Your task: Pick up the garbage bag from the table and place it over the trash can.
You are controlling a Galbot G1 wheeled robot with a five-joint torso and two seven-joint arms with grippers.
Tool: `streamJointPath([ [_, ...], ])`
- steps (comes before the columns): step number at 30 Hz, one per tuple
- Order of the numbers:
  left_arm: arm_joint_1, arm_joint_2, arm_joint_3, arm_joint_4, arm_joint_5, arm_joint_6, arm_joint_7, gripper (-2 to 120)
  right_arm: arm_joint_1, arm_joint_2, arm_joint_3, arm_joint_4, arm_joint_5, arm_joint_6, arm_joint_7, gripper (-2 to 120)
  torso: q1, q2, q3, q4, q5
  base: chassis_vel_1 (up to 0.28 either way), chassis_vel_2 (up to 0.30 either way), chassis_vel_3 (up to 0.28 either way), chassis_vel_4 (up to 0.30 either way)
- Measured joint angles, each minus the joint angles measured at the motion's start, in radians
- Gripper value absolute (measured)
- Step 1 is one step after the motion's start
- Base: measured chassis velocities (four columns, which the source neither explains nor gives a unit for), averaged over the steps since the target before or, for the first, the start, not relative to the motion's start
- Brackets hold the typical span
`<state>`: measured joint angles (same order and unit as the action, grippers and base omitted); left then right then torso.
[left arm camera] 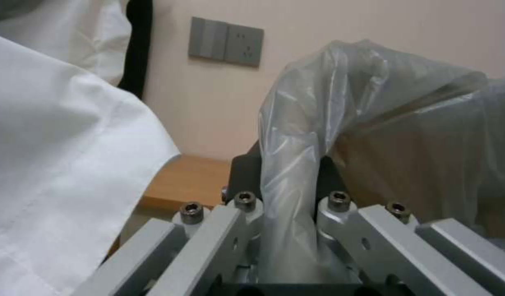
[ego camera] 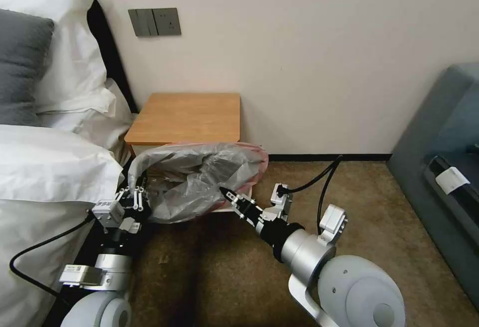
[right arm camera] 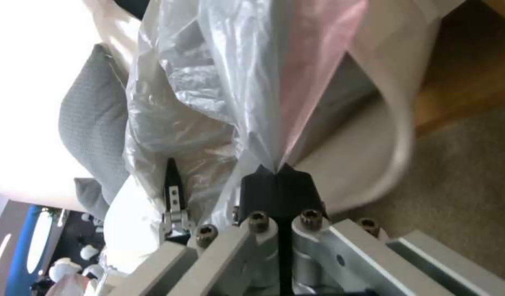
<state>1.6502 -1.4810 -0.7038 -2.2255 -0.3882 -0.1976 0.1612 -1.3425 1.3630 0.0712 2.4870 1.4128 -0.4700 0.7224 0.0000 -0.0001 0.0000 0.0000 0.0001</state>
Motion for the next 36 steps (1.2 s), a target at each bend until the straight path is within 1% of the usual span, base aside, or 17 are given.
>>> streamJointPath([
  [6, -0.005, -0.003, -0.002, 0.02, -0.011, 0.003, -0.013, 7, -0.031, -0.01, 0.008, 0.012, 0.001, -0.001, 0.001, 0, 0.0, 0.0, 0.0, 0.0, -0.0001, 0.0, 0.0, 0.0, 0.0],
  [11, -0.008, -0.006, -0.003, 0.029, -0.031, 0.008, -0.025, 7, -0.061, 0.003, 0.002, 0.012, -0.006, -0.007, 0.005, 0, 0.0, 0.0, 0.0, 0.0, -0.0001, 0.0, 0.0, 0.0, 0.0],
  [16, -0.01, -0.007, -0.004, 0.027, -0.059, 0.017, -0.039, 7, -0.087, 0.013, -0.005, 0.012, -0.012, -0.012, 0.018, 0, 0.0, 0.0, 0.0, 0.0, -0.0001, 0.0, 0.0, 0.0, 0.0],
  [21, -0.006, -0.007, -0.005, 0.007, -0.104, 0.038, -0.042, 7, -0.092, 0.027, -0.001, 0.005, -0.01, -0.021, 0.033, 0, 0.0, 0.0, 0.0, 0.0, -0.0002, 0.0, 0.0, 0.0, 0.0],
  [25, 0.0, -0.006, -0.005, -0.016, -0.143, 0.064, -0.042, 7, -0.081, 0.031, 0.009, -0.016, -0.013, -0.034, 0.027, 0, 0.0, 0.0, 0.0, 0.0, -0.0001, 0.0, 0.0, 0.0, 0.0],
  [27, 0.003, -0.003, -0.008, -0.036, -0.187, 0.09, -0.044, 7, -0.072, 0.031, 0.016, -0.036, -0.026, -0.042, 0.017, 0, 0.0, 0.0, 0.0, 0.0, -0.0001, 0.0, 0.0, 0.0, 0.0],
  [28, 0.005, -0.001, -0.014, -0.052, -0.221, 0.115, -0.046, 7, -0.068, 0.031, 0.021, -0.046, -0.039, -0.044, 0.004, 0, 0.0, 0.0, 0.0, 0.0, -0.0001, 0.0, 0.0, 0.0, 0.0],
  [29, 0.005, -0.001, -0.014, -0.052, -0.221, 0.115, -0.046, 7, -0.068, 0.031, 0.021, -0.046, -0.039, -0.044, 0.004, 0, 0.0, 0.0, 0.0, 0.0, -0.0001, 0.0, 0.0, 0.0, 0.0],
  [31, 0.009, 0.003, -0.021, -0.067, -0.251, 0.142, -0.047, 7, -0.064, 0.031, 0.026, -0.06, -0.072, -0.047, -0.017, 0, 0.0, 0.0, 0.0, 0.0, 0.0, 0.0, 0.0, 0.0, 0.0],
  [34, 0.012, 0.004, -0.027, -0.072, -0.268, 0.159, -0.047, 7, -0.063, 0.031, 0.029, -0.069, -0.108, -0.049, -0.04, 0, 0.0, 0.0, 0.0, 0.0, -0.0001, 0.0, 0.0, 0.0, 0.0],
  [36, 0.018, 0.006, -0.042, -0.084, -0.306, 0.195, -0.047, 7, -0.063, 0.029, 0.038, -0.082, -0.171, -0.051, -0.079, 0, 0.0, 0.0, 0.0, 0.0, -0.0001, 0.0, 0.0, 0.0, 0.0],
])
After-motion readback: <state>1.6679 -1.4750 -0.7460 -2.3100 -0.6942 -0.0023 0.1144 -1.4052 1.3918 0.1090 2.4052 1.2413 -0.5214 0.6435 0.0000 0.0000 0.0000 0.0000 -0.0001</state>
